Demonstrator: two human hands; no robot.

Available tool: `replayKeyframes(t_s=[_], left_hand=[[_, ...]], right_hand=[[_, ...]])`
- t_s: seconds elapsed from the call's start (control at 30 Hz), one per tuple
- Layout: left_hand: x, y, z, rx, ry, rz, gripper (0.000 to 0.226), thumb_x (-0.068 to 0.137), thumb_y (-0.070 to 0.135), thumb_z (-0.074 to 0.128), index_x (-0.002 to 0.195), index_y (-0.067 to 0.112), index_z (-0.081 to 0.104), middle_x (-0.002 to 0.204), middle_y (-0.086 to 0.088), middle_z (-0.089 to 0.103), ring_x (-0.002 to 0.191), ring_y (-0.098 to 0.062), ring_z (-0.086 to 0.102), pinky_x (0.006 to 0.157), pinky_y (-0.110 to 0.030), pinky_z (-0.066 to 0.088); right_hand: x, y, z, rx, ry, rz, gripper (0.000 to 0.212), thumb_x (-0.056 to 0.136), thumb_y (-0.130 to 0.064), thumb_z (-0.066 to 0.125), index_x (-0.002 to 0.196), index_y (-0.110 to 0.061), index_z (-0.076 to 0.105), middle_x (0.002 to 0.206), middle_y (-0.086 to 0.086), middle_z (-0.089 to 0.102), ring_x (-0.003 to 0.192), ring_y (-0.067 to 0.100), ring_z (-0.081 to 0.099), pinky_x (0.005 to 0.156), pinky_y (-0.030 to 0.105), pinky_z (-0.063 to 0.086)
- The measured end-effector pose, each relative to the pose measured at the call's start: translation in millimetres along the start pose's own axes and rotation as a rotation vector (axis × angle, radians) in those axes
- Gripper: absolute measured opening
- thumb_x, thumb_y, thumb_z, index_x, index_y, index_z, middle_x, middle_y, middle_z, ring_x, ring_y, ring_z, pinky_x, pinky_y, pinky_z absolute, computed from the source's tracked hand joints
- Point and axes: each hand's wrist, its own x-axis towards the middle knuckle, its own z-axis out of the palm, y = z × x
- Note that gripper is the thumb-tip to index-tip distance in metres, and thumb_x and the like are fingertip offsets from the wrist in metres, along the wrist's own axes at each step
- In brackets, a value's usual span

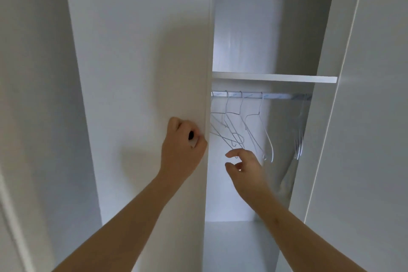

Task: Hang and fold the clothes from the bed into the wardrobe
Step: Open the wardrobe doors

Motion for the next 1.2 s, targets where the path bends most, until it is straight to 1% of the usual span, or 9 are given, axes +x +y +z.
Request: replayKeyframes(t_s=[0.1,0.2,0.43,0.6,0.7,0.9,1.03,1.1,1.2], left_hand=[[-15.0,9.1,-37.8,-0.033,0.002,-0.04,0.02,0.079,0.006,0.065,0.069,0.019,0.053,0.082,0.011,0.041,0.068,-0.001,0.048,0.066,-0.006,0.038],[-30.8,17.2,-74.5,-0.095,-0.014,-0.086,0.027,0.083,0.012,0.065,0.067,0.027,0.05,0.082,0.009,0.044,0.072,0.005,0.048,0.069,-0.004,0.038],[-59.2,12.4,-151.5,-0.119,0.158,-0.213,0.035,0.063,0.03,0.078,0.07,0.027,0.043,0.078,0.006,0.047,0.065,0.0,0.046,0.063,-0.009,0.04],[-71.9,-7.4,-211.8,-0.135,0.283,-0.287,0.039,0.067,0.019,0.079,0.084,0.035,0.047,0.081,0.008,0.055,0.067,0.0,0.053,0.061,-0.012,0.045],[-75.8,-26.0,-253.6,-0.126,0.346,-0.353,0.031,0.074,0.015,0.071,0.084,0.037,0.052,0.085,0.007,0.063,0.069,-0.01,0.059,0.061,-0.023,0.047],[-77.8,-57.9,-318.4,-0.051,0.34,-0.435,0.024,0.081,0.013,0.064,0.097,0.03,0.055,0.077,0.017,0.062,0.062,0.002,0.058,0.054,-0.011,0.044],[-75.4,-71.3,-346.0,-0.002,0.244,-0.401,0.026,0.082,0.016,0.066,0.09,0.035,0.051,0.078,0.022,0.059,0.07,0.001,0.058,0.061,-0.016,0.048],[-75.6,-75.8,-352.1,0.037,0.191,-0.379,0.024,0.082,0.019,0.067,0.091,0.034,0.05,0.081,0.021,0.058,0.071,0.004,0.057,0.057,-0.008,0.044],[-75.5,-79.0,-351.6,0.05,0.189,-0.365,0.019,0.082,0.021,0.068,0.095,0.025,0.055,0.09,0.009,0.063,0.074,-0.003,0.06,0.057,-0.007,0.042]], right_hand=[[-17.4,-15.0,14.9,0.042,-0.083,-0.035,0.02,0.09,-0.014,0.052,0.096,-0.034,0.051,0.099,-0.023,0.043,0.071,-0.007,0.055,0.059,0.005,0.039],[-33.8,-35.3,33.7,0.109,-0.156,-0.054,0.02,0.09,-0.014,0.052,0.096,-0.032,0.052,0.103,-0.019,0.045,0.07,-0.003,0.055,0.063,0.009,0.04],[-66.7,-87.2,78.0,0.183,-0.258,-0.148,0.021,0.091,-0.015,0.053,0.095,-0.035,0.049,0.105,-0.02,0.045,0.071,-0.004,0.054,0.061,0.007,0.039],[-87.4,-124.2,117.2,0.178,-0.301,-0.191,0.019,0.091,-0.015,0.053,0.098,-0.032,0.05,0.107,-0.016,0.046,0.072,0.0,0.054,0.062,0.006,0.039],[-104.9,-151.0,146.9,0.196,-0.317,-0.208,0.018,0.09,-0.013,0.054,0.098,-0.03,0.051,0.108,-0.013,0.048,0.069,0.001,0.053,0.064,0.006,0.039],[-134.7,-191.6,194.3,0.194,-0.344,-0.205,0.018,0.091,-0.014,0.053,0.098,-0.031,0.051,0.109,-0.014,0.048,0.068,0.001,0.053,0.065,0.007,0.038],[-151.5,-211.8,220.5,0.169,-0.335,-0.175,0.019,0.091,-0.014,0.052,0.098,-0.031,0.049,0.109,-0.014,0.046,0.067,0.001,0.054,0.064,0.009,0.038],[-158.2,-222.1,233.3,0.143,-0.316,-0.172,0.018,0.091,-0.016,0.052,0.099,-0.032,0.048,0.109,-0.014,0.044,0.071,0.0,0.054,0.065,0.007,0.037],[-166.0,-230.3,243.1,0.111,-0.299,-0.15,0.018,0.092,-0.018,0.051,0.102,-0.032,0.047,0.109,-0.016,0.043,0.074,-0.002,0.053,0.065,0.003,0.035]])
